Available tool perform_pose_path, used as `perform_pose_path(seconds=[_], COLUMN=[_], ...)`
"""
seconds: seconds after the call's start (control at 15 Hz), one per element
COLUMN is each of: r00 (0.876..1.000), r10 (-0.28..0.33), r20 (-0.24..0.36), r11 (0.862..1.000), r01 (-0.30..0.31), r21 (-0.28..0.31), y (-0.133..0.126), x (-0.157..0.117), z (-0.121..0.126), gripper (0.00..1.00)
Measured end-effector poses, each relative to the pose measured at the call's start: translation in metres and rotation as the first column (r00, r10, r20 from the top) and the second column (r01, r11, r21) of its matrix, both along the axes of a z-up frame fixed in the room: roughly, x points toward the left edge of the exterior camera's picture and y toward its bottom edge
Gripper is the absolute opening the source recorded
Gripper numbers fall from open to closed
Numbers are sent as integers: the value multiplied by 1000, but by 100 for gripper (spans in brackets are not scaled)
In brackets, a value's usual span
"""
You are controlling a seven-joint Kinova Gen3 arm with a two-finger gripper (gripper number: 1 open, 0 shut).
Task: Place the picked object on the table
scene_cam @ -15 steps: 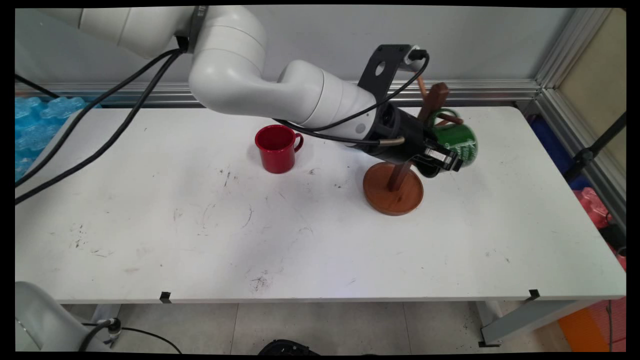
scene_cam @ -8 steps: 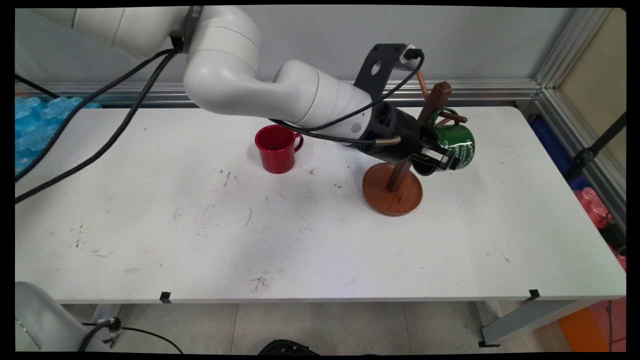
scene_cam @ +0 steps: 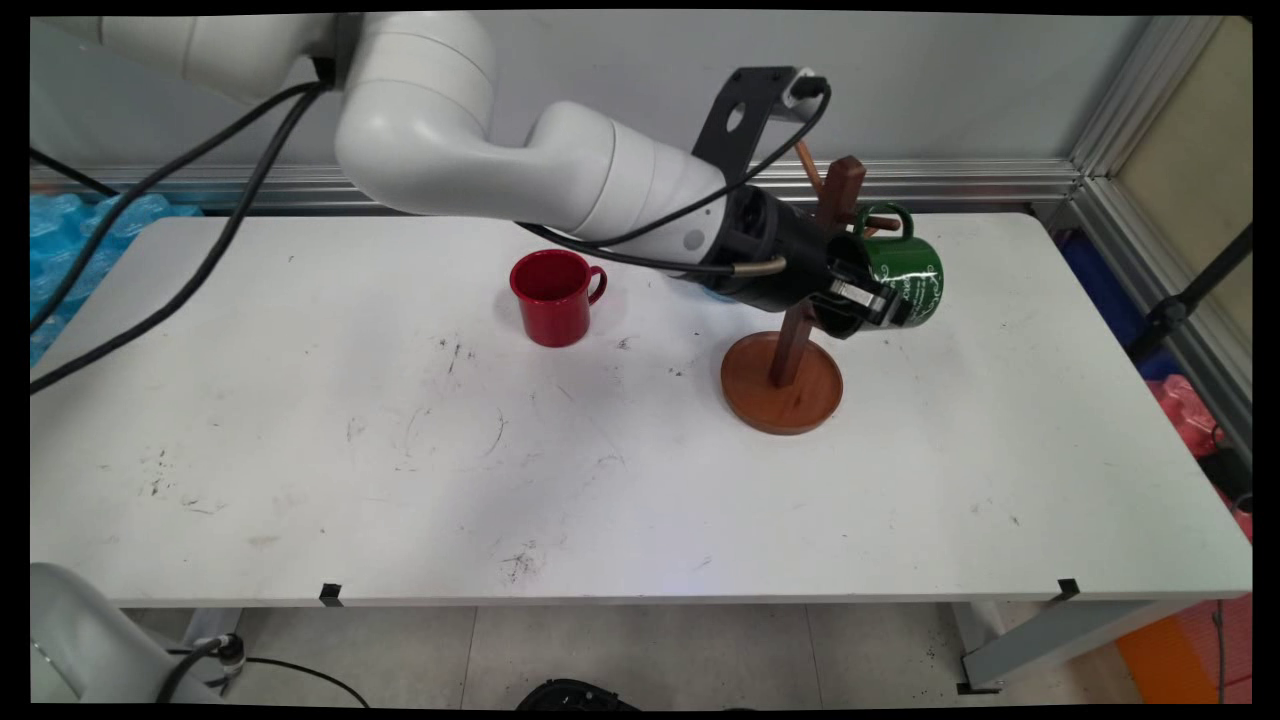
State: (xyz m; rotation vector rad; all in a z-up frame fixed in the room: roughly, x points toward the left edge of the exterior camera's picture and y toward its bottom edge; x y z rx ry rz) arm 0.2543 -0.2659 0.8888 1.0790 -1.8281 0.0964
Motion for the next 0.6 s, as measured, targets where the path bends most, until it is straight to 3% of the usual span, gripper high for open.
perform_pose_path(seconds=[0.6], r00=[1000], r10=[-25], r20=[-5], r11=[999], r01=[25], r21=[-24], y=[9], x=[12], z=[17], gripper=[0])
